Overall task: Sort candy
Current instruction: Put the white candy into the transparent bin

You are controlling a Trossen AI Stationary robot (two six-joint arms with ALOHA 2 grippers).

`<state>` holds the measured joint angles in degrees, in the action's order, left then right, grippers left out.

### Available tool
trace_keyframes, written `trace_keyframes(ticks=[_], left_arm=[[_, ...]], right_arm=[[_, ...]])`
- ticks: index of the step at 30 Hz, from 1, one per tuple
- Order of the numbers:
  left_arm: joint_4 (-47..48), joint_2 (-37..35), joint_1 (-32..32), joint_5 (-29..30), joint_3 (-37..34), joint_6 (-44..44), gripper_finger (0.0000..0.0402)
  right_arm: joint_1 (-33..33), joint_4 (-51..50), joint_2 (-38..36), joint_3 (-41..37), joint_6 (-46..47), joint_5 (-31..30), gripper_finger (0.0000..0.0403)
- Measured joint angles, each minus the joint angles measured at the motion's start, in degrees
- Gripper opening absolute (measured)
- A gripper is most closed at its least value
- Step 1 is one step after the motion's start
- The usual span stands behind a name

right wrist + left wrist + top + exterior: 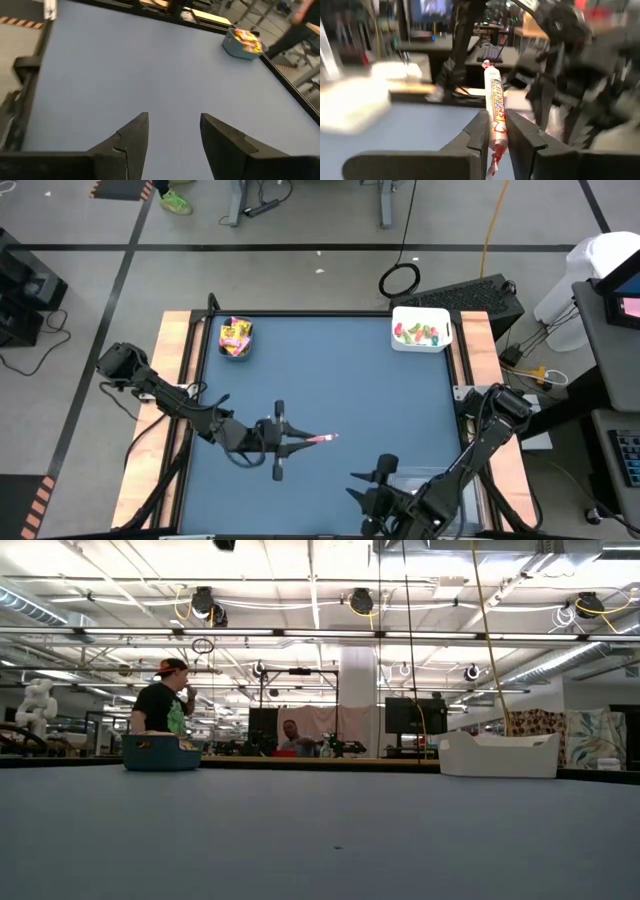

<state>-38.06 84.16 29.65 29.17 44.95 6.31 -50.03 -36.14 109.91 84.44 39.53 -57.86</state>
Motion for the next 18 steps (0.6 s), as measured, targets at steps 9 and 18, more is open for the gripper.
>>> trace_keyframes(ticks=[9,18], left_arm=[[0.00,0.00,0.00,-0.15,0.00,-24.75,0.0056],[2.76,0.07,0.00,-0.44,0.04,-21.57,0.0056]], right_arm=[[5.28,-1.03,-1.07,6.40,-4.31,3.60,0.0169],[7.20,-1.83,-2.66,17.50,-26.59,2.65,0.0169]])
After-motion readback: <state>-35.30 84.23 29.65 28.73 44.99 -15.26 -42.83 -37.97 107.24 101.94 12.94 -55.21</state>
